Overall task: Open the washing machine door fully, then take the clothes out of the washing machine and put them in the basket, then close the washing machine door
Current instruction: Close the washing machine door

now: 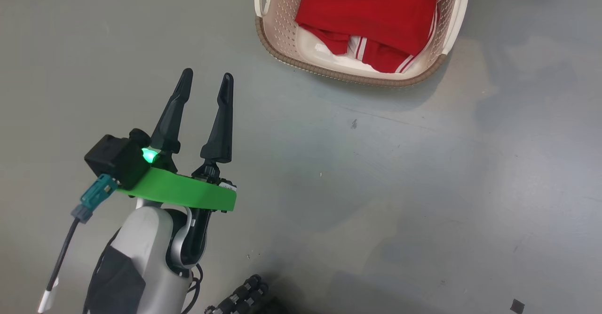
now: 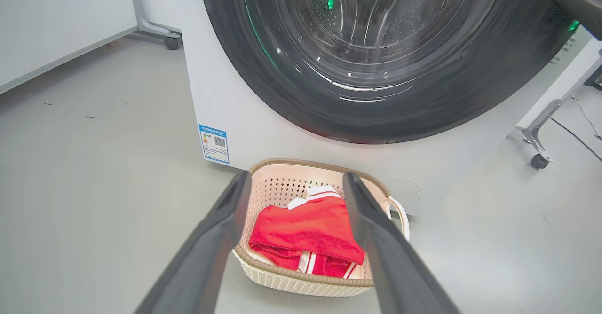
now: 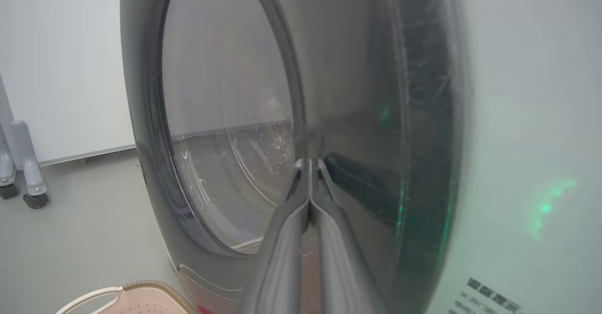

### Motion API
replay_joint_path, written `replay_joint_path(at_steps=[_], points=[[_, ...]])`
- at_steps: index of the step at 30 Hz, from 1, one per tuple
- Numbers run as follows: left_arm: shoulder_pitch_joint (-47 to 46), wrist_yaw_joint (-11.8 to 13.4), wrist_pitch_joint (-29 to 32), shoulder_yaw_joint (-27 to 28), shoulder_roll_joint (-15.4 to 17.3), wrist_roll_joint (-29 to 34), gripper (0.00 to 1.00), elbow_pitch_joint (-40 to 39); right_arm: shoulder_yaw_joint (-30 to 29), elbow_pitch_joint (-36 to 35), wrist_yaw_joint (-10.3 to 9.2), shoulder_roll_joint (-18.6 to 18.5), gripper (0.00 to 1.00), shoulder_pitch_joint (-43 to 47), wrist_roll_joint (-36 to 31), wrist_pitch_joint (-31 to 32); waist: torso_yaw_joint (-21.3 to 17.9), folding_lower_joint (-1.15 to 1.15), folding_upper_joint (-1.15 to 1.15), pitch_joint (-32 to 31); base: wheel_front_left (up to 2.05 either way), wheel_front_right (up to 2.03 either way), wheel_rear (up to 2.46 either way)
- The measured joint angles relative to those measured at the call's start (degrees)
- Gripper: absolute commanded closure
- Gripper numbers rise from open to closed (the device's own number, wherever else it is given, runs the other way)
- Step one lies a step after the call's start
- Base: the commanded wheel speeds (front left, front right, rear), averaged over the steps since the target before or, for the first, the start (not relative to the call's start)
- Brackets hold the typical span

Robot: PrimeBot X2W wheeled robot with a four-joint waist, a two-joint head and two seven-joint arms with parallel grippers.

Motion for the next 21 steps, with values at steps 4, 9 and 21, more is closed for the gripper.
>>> replay_joint_path(at_steps=[4,9,21], points=[[-0.63,-0.01,0.00,-0.37,-0.09,-0.09,0.00,0.09,-0.03,1.16,-0.05,0.07,1.00,-1.41,-0.68,-0.57,0.68,0.00,0.00,1.00,0.00,0.00,0.00],[-1.14,-0.01,0.00,-0.44,-0.14,-0.41,0.00,0.26,0.01,3.37,-0.77,0.55,1.00,-2.24,-1.93,-1.11,1.29,0.00,0.00,1.53,0.00,0.00,0.00],[-1.93,-0.02,0.00,0.03,-0.22,-0.04,0.00,1.90,1.05,8.89,-1.07,1.66,1.00,-2.14,-1.99,-4.85,0.58,0.00,0.00,-0.27,0.00,0.00,0.00]])
